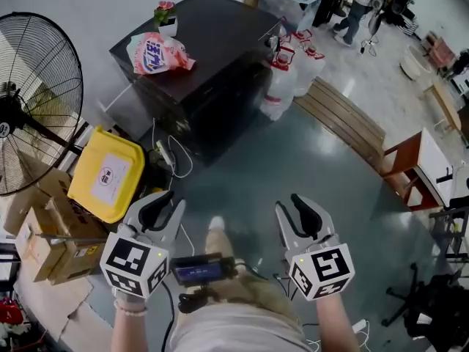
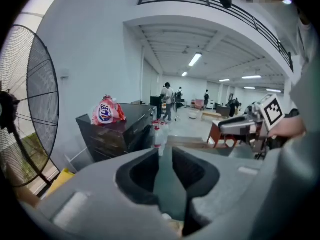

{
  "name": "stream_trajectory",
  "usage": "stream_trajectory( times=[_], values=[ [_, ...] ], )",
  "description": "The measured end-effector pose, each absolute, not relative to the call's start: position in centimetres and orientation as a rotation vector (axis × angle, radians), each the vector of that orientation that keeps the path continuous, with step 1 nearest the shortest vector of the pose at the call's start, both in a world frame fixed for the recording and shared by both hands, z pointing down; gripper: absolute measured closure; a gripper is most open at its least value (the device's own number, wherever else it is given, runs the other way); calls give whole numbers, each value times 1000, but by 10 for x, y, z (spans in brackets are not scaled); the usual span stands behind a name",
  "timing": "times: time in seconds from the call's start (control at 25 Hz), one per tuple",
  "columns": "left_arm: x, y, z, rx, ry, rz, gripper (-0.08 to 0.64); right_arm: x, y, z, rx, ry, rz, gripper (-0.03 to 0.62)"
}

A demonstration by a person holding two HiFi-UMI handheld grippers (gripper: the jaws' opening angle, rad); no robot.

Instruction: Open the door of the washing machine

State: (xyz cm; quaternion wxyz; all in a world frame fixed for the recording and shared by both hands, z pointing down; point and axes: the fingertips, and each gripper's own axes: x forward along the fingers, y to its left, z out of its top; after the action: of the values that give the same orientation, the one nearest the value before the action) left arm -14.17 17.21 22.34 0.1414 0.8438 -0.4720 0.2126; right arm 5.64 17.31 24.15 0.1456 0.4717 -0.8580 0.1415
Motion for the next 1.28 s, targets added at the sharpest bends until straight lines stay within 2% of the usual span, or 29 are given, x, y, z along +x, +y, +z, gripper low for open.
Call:
stream_trajectory(
  times=[1.28],
  values=[
    [-171, 2, 266, 2560, -1087, 623, 479, 8, 23, 287, 1402, -2313, 508, 471]
  ],
)
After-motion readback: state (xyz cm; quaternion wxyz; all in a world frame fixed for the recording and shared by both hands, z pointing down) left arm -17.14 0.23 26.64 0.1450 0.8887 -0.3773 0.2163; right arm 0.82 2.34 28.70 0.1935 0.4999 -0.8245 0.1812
